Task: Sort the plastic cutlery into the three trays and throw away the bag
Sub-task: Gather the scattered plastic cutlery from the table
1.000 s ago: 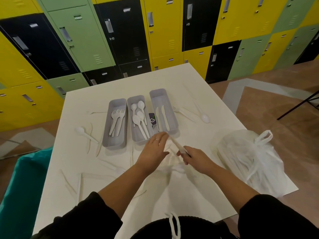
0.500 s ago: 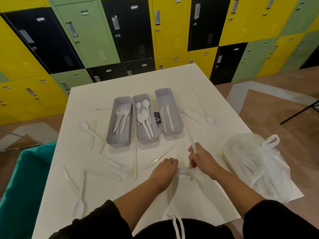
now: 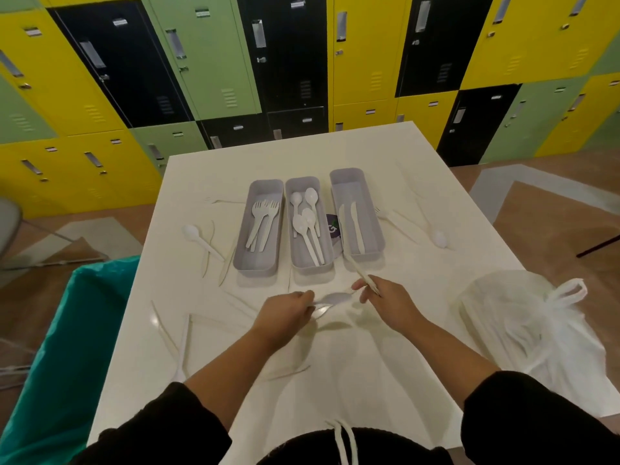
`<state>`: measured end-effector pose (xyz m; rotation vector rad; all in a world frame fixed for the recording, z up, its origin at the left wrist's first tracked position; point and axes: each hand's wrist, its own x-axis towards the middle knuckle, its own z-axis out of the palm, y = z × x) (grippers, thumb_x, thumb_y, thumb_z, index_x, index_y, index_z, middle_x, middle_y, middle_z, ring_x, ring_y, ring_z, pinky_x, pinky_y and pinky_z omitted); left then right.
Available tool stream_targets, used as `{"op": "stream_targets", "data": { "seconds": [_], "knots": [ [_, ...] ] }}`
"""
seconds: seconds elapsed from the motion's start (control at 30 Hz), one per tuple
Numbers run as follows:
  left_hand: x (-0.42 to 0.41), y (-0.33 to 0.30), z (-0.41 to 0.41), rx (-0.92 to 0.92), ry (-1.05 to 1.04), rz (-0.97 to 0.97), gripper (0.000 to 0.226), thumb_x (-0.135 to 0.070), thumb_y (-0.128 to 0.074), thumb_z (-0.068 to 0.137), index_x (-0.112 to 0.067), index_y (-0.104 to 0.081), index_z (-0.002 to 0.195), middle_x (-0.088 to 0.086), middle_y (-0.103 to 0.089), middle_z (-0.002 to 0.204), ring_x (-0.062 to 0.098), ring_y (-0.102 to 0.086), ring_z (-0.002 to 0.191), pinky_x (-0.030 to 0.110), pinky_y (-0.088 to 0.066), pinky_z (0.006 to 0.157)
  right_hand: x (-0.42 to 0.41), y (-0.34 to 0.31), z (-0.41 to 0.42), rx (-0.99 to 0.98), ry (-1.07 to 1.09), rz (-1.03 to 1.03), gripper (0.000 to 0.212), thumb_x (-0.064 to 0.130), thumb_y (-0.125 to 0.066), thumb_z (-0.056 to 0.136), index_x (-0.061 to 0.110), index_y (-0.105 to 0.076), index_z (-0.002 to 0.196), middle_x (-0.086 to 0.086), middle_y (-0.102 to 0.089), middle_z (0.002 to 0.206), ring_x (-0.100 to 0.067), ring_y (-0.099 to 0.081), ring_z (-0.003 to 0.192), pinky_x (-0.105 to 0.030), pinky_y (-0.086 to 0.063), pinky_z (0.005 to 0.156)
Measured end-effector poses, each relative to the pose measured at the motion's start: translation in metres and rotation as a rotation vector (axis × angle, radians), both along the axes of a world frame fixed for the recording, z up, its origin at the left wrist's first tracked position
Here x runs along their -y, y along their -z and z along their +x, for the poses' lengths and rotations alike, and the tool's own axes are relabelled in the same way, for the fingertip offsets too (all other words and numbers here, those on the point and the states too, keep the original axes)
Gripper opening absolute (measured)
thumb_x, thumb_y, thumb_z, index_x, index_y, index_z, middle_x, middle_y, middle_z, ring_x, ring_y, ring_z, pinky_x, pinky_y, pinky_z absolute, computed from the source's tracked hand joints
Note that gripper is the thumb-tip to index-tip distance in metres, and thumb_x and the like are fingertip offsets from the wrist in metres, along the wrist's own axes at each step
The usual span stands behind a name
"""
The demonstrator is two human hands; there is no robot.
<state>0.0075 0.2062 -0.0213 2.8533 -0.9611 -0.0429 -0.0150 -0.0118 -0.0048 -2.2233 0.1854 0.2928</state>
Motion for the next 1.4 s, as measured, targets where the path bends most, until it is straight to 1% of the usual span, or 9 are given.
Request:
{"op": "stream_targets", "data": {
  "seconds": [0.13,0.33,0.43,0.67,0.8,0.97,1.1,1.23,1.4],
  "knots": [
    [-0.029,-0.009,0.016,-0.002,-0.045,0.032,0.006,-0.012,-0.061,0.085,-0.007,-0.061,0.087,0.011,-0.063,0.079,0.033,-0.063,0.063,0.032,-0.039,0.045,-0.012,0.01,0.01,0.044,-0.155,-0.106,0.034,-0.002,-0.049,0.089,0.012,-0.066,0.114,-0.011,-0.062,0.115,-0.027,-0.058,0.105,-0.019,-0.034,0.073],
    [-0.03,-0.007,0.026,-0.18,-0.361,0.043,0.024,-0.029,-0.045,0.096,-0.007,-0.053,0.103,0.012,-0.065,0.101,0.03,-0.061,0.092,0.034,-0.045,0.07,-0.023,0.022,0.01,0.06,-0.266,-0.217,0.039,0.008,-0.061,0.085,0.013,-0.06,0.124,-0.007,-0.05,0.128,-0.024,-0.056,0.11,-0.027,-0.041,0.09],
    [-0.027,0.002,0.025,-0.271,-0.431,0.033,0.037,-0.037,-0.048,0.095,-0.003,-0.05,0.11,0.016,-0.063,0.106,0.031,-0.061,0.097,0.037,-0.047,0.074,-0.024,0.026,0.004,0.069,-0.267,-0.254,0.038,0.013,-0.063,0.085,0.015,-0.06,0.122,-0.003,-0.048,0.124,-0.022,-0.058,0.102,-0.031,-0.046,0.085],
    [-0.009,0.005,0.028,-0.344,-0.546,-0.01,0.052,-0.051,-0.044,0.093,-0.002,-0.05,0.111,0.015,-0.062,0.108,0.029,-0.061,0.098,0.033,-0.047,0.077,-0.01,0.031,-0.005,0.054,-0.273,-0.371,0.028,0.021,-0.058,0.09,0.01,-0.058,0.116,-0.001,-0.047,0.117,-0.023,-0.06,0.091,-0.029,-0.047,0.077],
    [0.0,0.003,0.026,-0.408,-0.57,-0.025,0.056,-0.053,-0.045,0.092,-0.002,-0.048,0.114,0.015,-0.06,0.113,0.029,-0.06,0.103,0.033,-0.047,0.082,-0.008,0.036,-0.01,0.068,-0.264,-0.393,0.021,0.017,-0.056,0.09,0.008,-0.057,0.109,-0.003,-0.051,0.104,-0.024,-0.056,0.096,-0.025,-0.036,0.071],
    [0.008,-0.002,0.026,-0.493,-0.567,-0.017,0.042,-0.036,-0.053,0.092,-0.001,-0.05,0.114,0.014,-0.059,0.113,0.028,-0.058,0.104,0.03,-0.044,0.08,-0.008,0.037,-0.018,0.07,-0.308,-0.451,0.021,0.018,-0.053,0.091,0.013,-0.055,0.111,-0.004,-0.056,0.107,-0.021,-0.051,0.1,-0.024,-0.032,0.071],
    [0.008,-0.006,0.023,-0.559,-0.6,-0.087,0.03,-0.023,-0.059,0.086,0.0,-0.056,0.104,0.008,-0.051,0.089,0.022,-0.05,0.081,0.028,-0.039,0.069,0.0,0.035,-0.027,0.081,-0.317,-0.446,0.024,0.02,-0.05,0.093,0.02,-0.054,0.116,0.001,-0.053,0.102,-0.019,-0.05,0.1,-0.024,-0.034,0.07],
    [0.009,-0.009,0.017,-0.581,-0.633,-0.135,0.02,-0.023,-0.059,0.084,-0.005,-0.052,0.092,0.0,-0.045,0.072,0.021,-0.049,0.078,0.027,-0.038,0.061,0.005,0.035,-0.035,0.085,-0.275,-0.469,0.021,0.025,-0.047,0.095,0.017,-0.057,0.112,0.005,-0.043,0.096,-0.019,-0.051,0.099,-0.024,-0.036,0.07],
    [0.01,-0.011,0.011,-0.604,-0.632,-0.177,0.025,-0.024,-0.057,0.086,-0.004,-0.046,0.097,0.006,-0.048,0.088,0.021,-0.048,0.079,0.029,-0.038,0.065,-0.005,0.025,-0.037,0.083,-0.205,-0.458,0.02,0.023,-0.044,0.097,0.01,-0.054,0.108,-0.003,-0.055,0.104,-0.019,-0.048,0.094,-0.029,-0.039,0.075]
  ]
}}
